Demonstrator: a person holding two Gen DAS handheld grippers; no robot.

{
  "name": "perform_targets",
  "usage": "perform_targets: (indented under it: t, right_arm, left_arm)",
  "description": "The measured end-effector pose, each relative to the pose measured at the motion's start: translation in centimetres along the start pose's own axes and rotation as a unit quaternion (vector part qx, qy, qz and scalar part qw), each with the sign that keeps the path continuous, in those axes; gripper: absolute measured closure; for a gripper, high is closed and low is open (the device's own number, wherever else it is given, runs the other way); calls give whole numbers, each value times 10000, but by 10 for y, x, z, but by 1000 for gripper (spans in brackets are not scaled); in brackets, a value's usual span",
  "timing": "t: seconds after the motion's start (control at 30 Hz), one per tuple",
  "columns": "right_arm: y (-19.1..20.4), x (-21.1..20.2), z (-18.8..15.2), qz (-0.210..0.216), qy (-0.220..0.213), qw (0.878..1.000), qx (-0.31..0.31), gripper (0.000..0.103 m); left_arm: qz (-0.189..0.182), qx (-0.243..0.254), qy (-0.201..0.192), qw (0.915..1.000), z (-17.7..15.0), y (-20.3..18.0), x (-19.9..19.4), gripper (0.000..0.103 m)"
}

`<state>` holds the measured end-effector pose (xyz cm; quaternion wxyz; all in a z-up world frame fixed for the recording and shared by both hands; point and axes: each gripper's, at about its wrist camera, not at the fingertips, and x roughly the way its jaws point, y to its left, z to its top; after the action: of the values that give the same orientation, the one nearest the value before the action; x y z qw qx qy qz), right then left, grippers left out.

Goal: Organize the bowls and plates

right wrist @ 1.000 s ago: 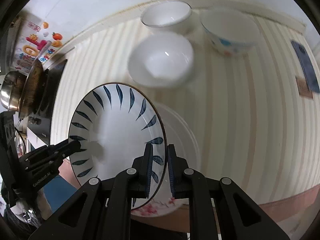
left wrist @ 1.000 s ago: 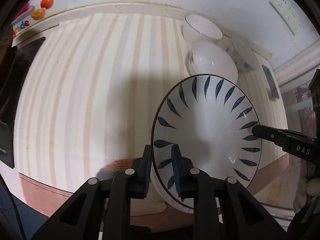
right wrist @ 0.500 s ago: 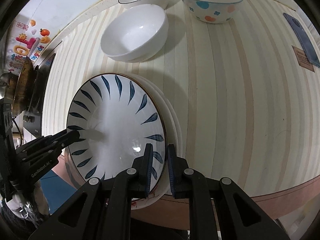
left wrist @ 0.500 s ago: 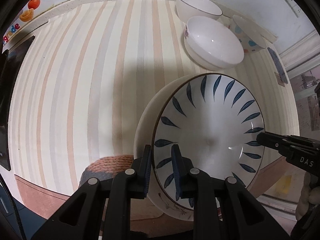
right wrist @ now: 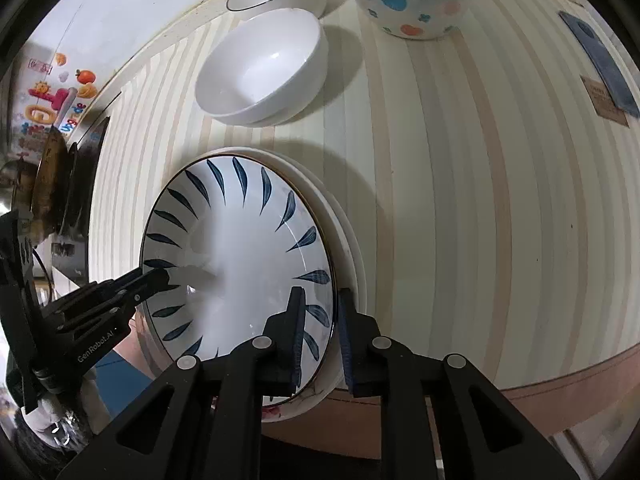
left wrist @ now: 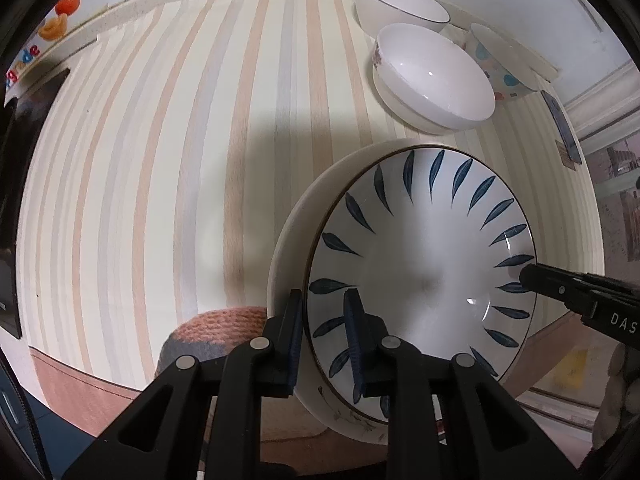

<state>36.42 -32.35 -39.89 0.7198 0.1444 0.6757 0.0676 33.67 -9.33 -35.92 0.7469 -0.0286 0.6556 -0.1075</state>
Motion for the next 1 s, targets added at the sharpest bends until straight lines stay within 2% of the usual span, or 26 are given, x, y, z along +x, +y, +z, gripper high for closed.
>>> perform_targets:
  t: [0.17, 0.47, 0.7, 0.77, 0.83, 0.97, 1.0]
  right_arm:
    - [-2, 0, -3, 136, 56, 9998, 150, 81]
    - [0, -18, -2, 245, -137, 9994, 221, 76]
    - [23, -51, -24, 16, -373, 9992, -139, 50]
    - [30, -67, -36, 52, -516, 9983, -283, 42]
    - [35, -82, -45, 136, -586, 9974, -384, 28]
    - [44, -113, -65, 188, -757, 9953, -575, 20]
    - [47, -121, -71, 175, -805, 9947, -619, 17]
  left_arm:
    - [-122, -176, 132, 9997, -2, 4, 1, 85]
    - [18, -244, -14, 9997, -9, 5, -16, 85]
    - [237, -288, -476, 9982, -29, -1, -68, 84]
    - [244, -313, -631, 9972, -39, -4, -87, 78]
    - [251, -380, -759, 9961, -47, -9, -104, 69]
    - [229, -458, -952, 9941, -63, -16, -132, 44]
    - [240, -456, -997, 9937, -66, -18, -138, 42]
